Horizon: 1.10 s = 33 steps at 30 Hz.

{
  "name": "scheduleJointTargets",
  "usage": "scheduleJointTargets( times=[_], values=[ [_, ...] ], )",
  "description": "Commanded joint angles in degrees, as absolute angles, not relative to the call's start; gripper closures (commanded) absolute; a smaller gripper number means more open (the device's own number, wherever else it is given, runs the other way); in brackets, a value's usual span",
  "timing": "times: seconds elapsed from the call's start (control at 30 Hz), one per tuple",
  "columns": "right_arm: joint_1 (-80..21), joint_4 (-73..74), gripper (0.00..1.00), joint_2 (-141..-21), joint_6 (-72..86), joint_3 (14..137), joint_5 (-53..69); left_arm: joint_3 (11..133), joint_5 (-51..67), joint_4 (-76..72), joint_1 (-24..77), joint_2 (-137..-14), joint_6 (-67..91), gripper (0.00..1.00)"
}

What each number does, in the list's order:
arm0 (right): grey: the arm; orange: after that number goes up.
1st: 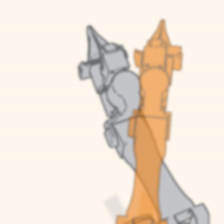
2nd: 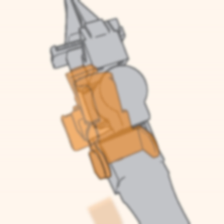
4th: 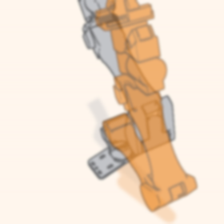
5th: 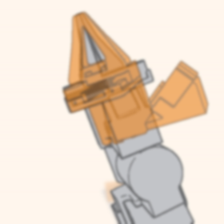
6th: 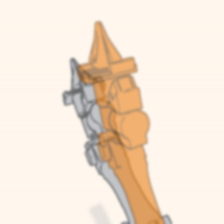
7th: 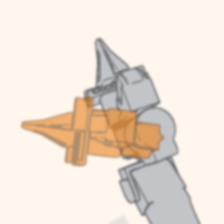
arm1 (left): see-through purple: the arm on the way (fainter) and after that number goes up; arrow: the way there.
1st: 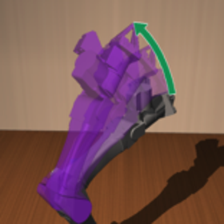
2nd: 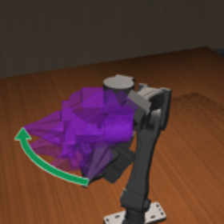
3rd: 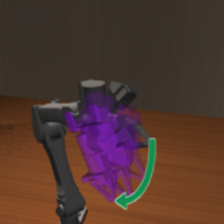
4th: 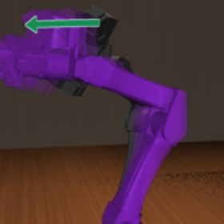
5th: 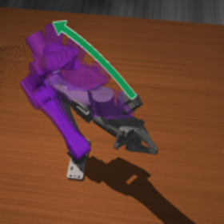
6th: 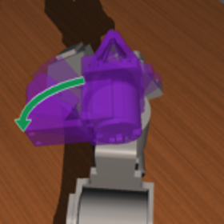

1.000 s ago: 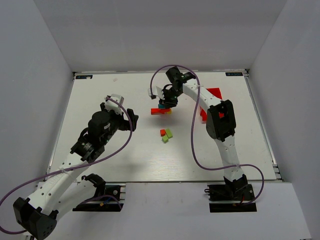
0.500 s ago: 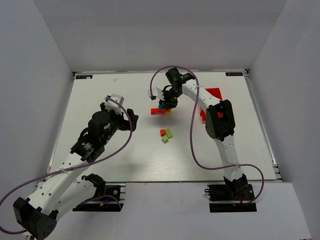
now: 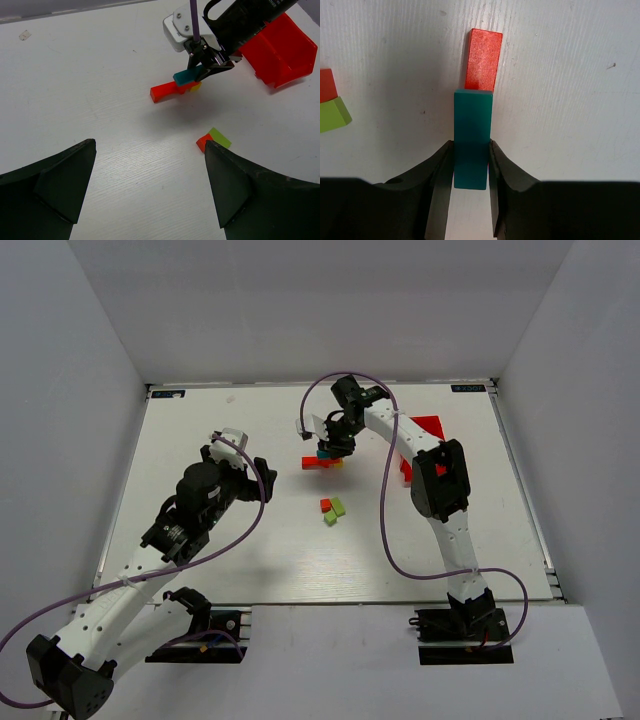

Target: Build the wood block tower

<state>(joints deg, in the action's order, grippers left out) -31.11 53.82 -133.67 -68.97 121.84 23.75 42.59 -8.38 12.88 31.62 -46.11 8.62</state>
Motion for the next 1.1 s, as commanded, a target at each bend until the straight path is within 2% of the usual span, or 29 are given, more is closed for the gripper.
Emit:
scheduleJointTargets(
  times=[0.0,0.33,0.43,0.67,0.73,0.83,1.07],
  values=[
    [-31.03,53.52,0.76,-134.21,-68.38,124.28,24.26,42.80,-7.91,12.57,31.29,-45.26,8.26,0.01],
    [-31.11,53.53,0.63,-133.95,-68.29,123.75,24.26,42.80,-7.91,12.57,31.29,-45.79,8.26,0.01],
    [-30.85,53.53,0.51,-133.86,-68.29,123.49,24.43,42.80,-7.91,12.57,31.29,-45.79,8.26,0.01],
    [-31.02,53.53,0.49,-133.86,-68.47,123.49,24.43,42.80,-8.44,12.57,31.29,-45.79,8.26,0.01],
    [-31.03,53.61,0.38,-133.77,-68.47,123.49,24.61,42.80,-8.44,12.57,31.29,-45.79,8.26,0.01],
    [-31.02,53.61,0.10,-133.33,-68.47,123.57,24.87,42.80,-8.44,12.57,31.29,-45.79,8.26,0.01],
    [-31.11,51.24,0.10,-129.03,-67.94,120.32,25.75,42.80,-8.44,12.57,31.29,-45.79,8.26,0.01]
  ],
)
